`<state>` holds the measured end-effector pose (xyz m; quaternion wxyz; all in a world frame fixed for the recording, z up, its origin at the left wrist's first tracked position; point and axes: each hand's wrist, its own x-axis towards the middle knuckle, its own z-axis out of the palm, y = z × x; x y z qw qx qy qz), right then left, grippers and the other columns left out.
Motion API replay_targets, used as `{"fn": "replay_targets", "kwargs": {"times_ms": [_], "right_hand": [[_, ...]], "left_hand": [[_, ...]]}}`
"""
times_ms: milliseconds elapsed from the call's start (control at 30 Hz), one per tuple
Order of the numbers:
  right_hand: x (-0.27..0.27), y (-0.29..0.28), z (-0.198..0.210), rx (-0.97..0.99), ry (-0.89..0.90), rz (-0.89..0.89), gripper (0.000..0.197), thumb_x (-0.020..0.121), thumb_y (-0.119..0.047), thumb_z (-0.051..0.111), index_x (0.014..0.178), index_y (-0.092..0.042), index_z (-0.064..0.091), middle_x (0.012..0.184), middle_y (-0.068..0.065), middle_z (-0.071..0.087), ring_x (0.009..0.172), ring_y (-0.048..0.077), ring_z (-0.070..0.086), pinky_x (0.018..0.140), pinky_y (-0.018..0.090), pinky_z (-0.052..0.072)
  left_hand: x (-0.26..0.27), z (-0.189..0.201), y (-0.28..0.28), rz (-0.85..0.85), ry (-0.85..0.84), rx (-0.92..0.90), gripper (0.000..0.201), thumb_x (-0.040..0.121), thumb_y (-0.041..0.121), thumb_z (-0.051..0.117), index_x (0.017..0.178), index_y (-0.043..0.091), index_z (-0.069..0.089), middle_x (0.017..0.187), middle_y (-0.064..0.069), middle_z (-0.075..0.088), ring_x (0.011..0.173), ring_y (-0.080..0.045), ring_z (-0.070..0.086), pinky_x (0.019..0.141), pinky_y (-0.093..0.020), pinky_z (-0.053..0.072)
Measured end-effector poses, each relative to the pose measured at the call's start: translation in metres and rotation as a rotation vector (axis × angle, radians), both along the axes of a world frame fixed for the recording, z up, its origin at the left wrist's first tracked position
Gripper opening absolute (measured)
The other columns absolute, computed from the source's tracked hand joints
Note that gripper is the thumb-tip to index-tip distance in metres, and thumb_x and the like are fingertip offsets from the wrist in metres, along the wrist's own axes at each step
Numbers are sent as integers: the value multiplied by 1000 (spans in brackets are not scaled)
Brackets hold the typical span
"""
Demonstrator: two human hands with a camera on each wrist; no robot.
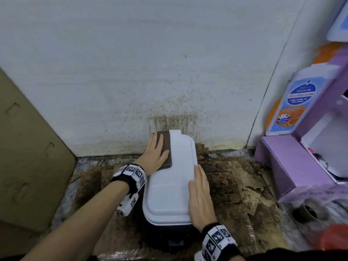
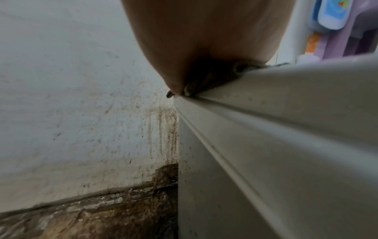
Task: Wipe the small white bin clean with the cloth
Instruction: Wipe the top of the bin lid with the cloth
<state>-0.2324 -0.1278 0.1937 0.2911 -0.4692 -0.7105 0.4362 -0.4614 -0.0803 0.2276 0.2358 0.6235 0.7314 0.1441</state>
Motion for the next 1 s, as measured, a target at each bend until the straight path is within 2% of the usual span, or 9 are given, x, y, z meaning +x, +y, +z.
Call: {"fn": "replay_targets", "kwargs": {"times_ms": [67,133,367,467,633,700,767,867,1000], "right_hand": [[0,0,1,-4,-1,1,61,101,-51,20,158,-34,6,162,-27,-1,147,-10,1,107,2,5],[0,-1,3,2,5,-2,61,102,-50,21,159,-33,7,162,-26,1,147,-9,2,110,7,7],[1,-4,2,15,0,-14,64,100,-55,21,159,-33,8,163,-24,2,148,-5,3,113,16,9],[2,-5,2,23,0,-17,63,100,-55,21,159,-33,7,163,-24,2,149,-5,3,115,18,9],[3,-4,3,12,6,-17,65,100,-57,20,159,-34,6,163,-25,0,148,-8,2,113,14,8],[2,-3,4,9,15,-15,66,99,-58,20,159,-34,5,163,-26,-1,148,-8,1,114,13,7],[1,-2,3,6,22,-17,66,99,-59,19,159,-34,5,162,-26,-1,148,-8,1,115,15,8],[-1,0,3,-7,14,-8,64,101,-57,20,159,-34,5,162,-27,-2,147,-8,-1,115,16,7],[-3,2,2,-4,2,-14,66,99,-59,19,159,-34,4,163,-26,-2,148,-6,-1,120,21,10]], "left_hand": [[4,1,-10,3,-22,-10,71,107,43,29,159,13,-9,163,-4,-28,151,-21,-23,125,-43,-1],[11,3,-24,6,-41,-27,71,107,43,29,158,14,-12,162,-3,-31,150,-20,-27,125,-42,-3],[46,1,-95,-29,10,19,70,107,42,25,157,17,-17,156,3,-41,144,-13,-37,118,-24,-13],[58,0,-119,-43,68,24,68,106,43,22,155,20,-20,154,3,-44,139,-7,-43,109,-14,-23],[64,4,-126,-73,131,-7,67,106,42,18,153,18,-23,151,-1,-49,135,-5,-48,113,-22,-24],[60,1,-122,-78,159,-24,69,103,50,11,153,18,-24,152,-1,-48,137,-9,-47,112,-22,-23],[57,-1,-116,-77,194,6,78,96,63,2,155,18,-19,156,-2,-42,142,-14,-42,116,-27,-20],[48,-3,-100,-128,224,-49,70,102,54,10,152,18,-25,148,-1,-49,137,-16,-47,115,-29,-22],[30,0,-64,-141,201,-34,78,98,62,7,157,17,-15,156,-2,-39,143,-18,-40,122,-35,-14]]}}
